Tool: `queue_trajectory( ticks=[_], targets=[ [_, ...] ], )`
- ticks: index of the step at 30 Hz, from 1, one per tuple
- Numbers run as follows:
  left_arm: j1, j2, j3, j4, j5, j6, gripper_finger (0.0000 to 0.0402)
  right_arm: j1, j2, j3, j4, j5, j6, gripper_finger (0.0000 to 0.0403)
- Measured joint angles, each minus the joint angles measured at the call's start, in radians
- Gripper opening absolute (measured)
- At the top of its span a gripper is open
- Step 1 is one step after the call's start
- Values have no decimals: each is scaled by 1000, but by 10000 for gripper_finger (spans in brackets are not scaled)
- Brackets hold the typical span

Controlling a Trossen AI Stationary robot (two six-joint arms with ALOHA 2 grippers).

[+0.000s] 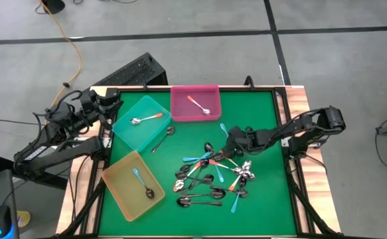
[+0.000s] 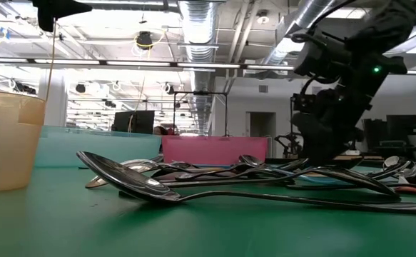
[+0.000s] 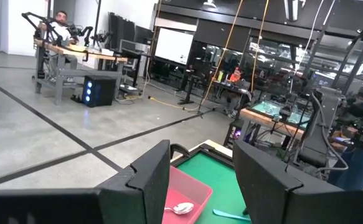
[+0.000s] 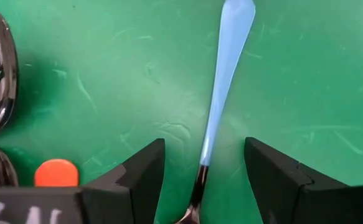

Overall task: Sort silverware by color (type)
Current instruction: Put the blue spoon into the orange bin

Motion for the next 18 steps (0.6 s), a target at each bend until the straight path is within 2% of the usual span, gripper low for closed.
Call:
queue_trajectory(
  ticks=[5,9,13,18],
  targets=[
    [0,0,0,0,0,0,158,2,-2,-25,22,7,23,225],
    [0,0,0,1,0,0,158,2,-5,-63,60,23,74,200],
    [0,0,0,1,0,0,158,2,-4,-73,58,29,96,158],
    [0,0,0,1,0,0,158,2,-3,-75,60,35,100,85]
  ],
)
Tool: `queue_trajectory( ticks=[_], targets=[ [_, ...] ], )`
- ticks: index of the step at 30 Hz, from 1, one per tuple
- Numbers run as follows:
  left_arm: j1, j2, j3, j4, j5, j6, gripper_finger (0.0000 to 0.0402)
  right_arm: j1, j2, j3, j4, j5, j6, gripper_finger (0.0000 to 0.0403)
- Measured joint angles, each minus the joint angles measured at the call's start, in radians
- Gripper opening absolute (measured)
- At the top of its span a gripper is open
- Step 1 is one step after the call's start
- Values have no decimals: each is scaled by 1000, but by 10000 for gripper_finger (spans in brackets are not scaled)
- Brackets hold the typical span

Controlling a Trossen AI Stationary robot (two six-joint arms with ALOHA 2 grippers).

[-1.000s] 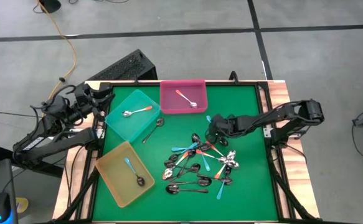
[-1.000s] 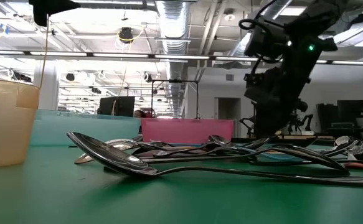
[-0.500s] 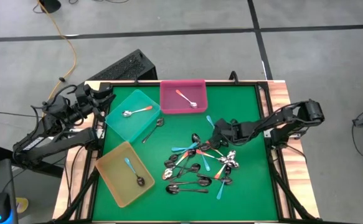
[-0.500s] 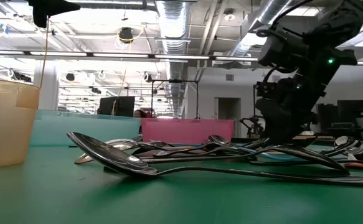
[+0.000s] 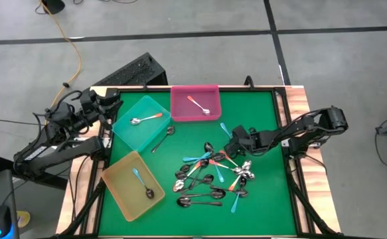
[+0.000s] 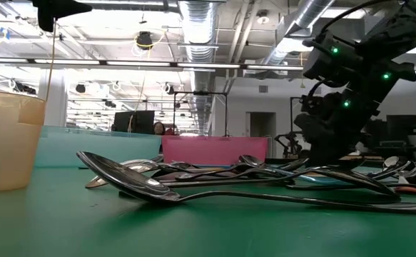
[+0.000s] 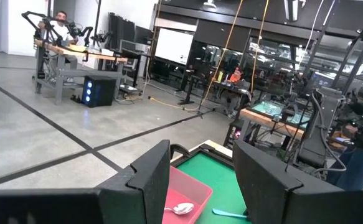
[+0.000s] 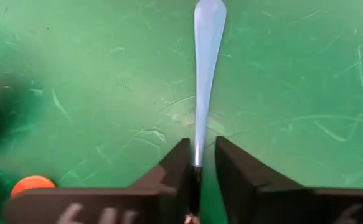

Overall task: Sort silverware by color (type)
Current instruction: Put the blue spoon into the orange bin

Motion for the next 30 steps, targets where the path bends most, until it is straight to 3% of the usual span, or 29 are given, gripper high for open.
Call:
queue_trajectory(
  ticks=[7,21,30],
  targets=[
    [0,0,0,0,0,0,158,0,0,0,0,3,50,10],
    [0,0,0,0,0,0,158,97,4,-3,26,84,212,11],
    [0,0,0,0,0,0,158,150,6,-3,102,99,235,10]
  ],
)
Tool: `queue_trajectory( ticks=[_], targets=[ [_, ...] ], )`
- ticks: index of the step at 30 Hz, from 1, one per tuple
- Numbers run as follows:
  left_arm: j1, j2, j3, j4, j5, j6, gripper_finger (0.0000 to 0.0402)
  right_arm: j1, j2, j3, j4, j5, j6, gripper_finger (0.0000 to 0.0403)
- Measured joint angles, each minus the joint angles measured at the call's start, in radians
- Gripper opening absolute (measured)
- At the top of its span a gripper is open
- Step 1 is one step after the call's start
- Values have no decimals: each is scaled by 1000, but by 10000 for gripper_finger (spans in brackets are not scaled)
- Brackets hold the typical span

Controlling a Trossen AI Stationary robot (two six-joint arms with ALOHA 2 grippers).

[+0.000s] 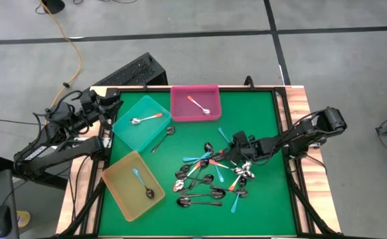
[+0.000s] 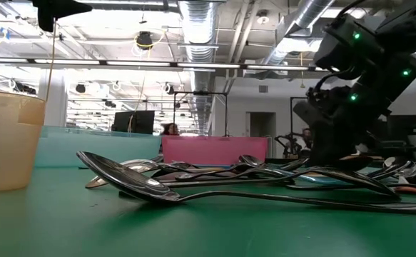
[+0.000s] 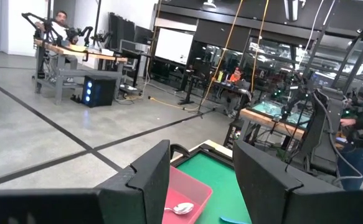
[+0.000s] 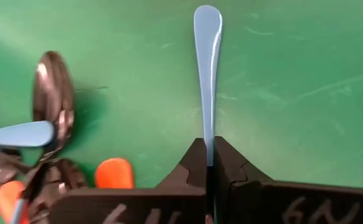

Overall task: Sort silverware by color (type)
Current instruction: Put the blue spoon into the orange bin

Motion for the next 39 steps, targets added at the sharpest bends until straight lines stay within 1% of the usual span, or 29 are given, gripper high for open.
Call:
queue_trajectory(
  ticks=[6,17,24,29,35,39],
  targets=[
    [0,0,0,0,0,0,158,8,0,0,38,22,-7,10],
    [0,0,0,0,0,0,158,4,-8,2,174,40,-133,10],
    [0,0,0,0,0,0,158,-3,-9,2,225,42,-174,10],
    [0,0,0,0,0,0,158,-16,-9,2,350,41,-261,10],
    [0,0,0,0,0,0,158,-29,-10,3,568,39,-415,10],
    [0,0,0,0,0,0,158,-36,-10,3,714,17,-489,10]
  ],
)
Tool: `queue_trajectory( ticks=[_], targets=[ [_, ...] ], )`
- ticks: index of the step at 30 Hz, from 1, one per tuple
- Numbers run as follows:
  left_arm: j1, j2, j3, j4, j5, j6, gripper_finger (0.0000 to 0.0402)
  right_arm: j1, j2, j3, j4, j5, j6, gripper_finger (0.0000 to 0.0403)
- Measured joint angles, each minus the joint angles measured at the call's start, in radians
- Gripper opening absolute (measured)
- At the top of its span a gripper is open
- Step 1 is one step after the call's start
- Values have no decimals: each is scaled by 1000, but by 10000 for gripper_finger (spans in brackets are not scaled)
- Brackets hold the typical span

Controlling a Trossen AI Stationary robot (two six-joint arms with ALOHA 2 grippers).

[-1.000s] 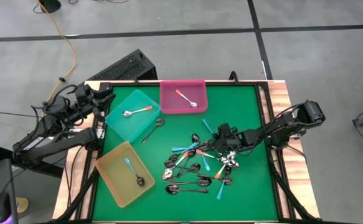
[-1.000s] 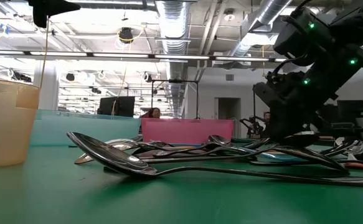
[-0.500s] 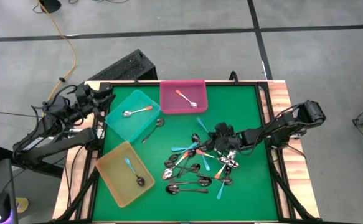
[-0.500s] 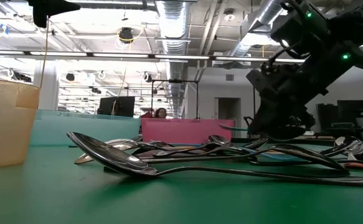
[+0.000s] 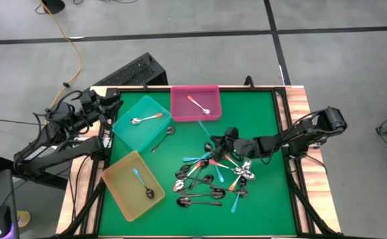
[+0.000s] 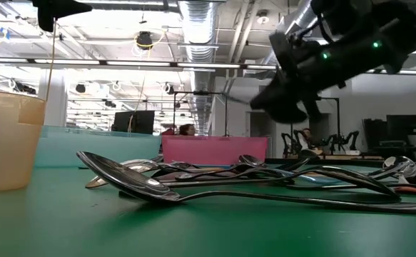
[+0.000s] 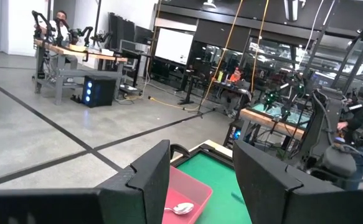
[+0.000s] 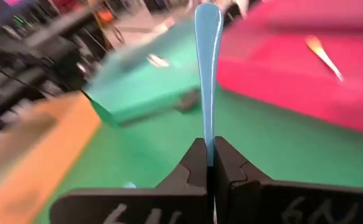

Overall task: Sort silverware by color (type)
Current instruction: Put the blue spoon into the orange bin

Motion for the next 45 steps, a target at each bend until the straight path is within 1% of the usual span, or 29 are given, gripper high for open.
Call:
queue_trajectory(
  ticks=[4,7,10,17,26,45],
  targets=[
    [0,0,0,0,0,0,158,0,0,0,146,-10,-80,10],
    [0,0,0,0,0,0,158,0,-1,1,254,-48,-135,10],
    [0,0,0,0,0,0,158,0,-1,13,311,-60,-170,10],
    [0,0,0,0,0,-7,158,1,6,95,309,-133,-258,10],
    [0,0,0,0,0,-14,158,11,7,177,281,-134,-383,10],
    [0,0,0,0,0,-14,158,23,7,182,281,-135,-391,10]
  ],
)
